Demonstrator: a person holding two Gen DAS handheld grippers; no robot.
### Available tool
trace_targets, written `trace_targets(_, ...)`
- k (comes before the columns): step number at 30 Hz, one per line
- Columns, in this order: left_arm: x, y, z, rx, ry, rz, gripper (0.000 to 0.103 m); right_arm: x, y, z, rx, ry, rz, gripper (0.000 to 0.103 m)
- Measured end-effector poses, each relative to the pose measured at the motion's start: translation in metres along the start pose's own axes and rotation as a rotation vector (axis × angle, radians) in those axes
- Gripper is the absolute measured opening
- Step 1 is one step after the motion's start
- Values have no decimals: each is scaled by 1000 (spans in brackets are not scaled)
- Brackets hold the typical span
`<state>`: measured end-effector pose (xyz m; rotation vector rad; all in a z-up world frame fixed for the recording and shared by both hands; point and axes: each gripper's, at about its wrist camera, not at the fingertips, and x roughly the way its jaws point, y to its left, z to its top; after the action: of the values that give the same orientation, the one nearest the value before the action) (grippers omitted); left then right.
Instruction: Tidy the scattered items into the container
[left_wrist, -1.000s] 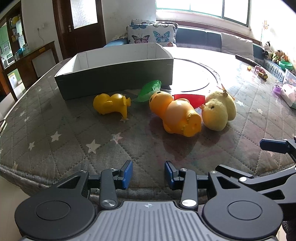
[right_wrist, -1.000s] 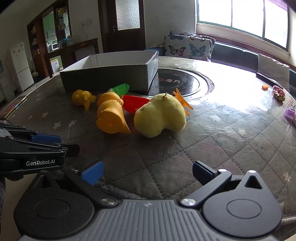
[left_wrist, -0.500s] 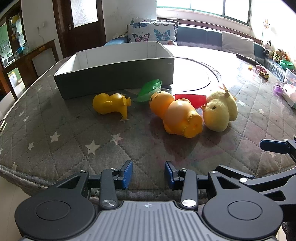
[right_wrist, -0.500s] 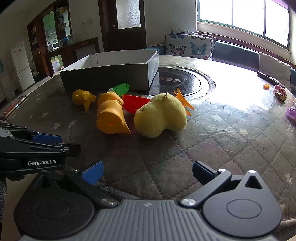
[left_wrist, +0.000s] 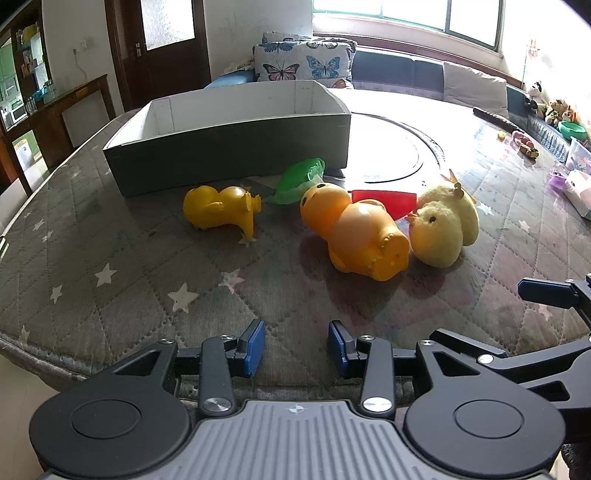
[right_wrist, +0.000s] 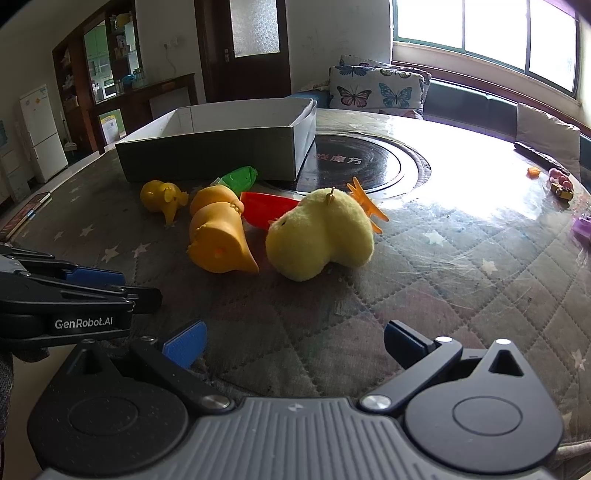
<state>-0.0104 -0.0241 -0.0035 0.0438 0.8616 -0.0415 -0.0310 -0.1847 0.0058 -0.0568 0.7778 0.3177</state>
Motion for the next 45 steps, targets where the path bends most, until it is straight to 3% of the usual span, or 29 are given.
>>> trace_targets(35,20,15,24,-32,31,-20,40,11,-6,16,0,-2,58,102)
trace_targets(45,27,26,39,-63,42,-30,40,15,-7,26,-3,2,72,98)
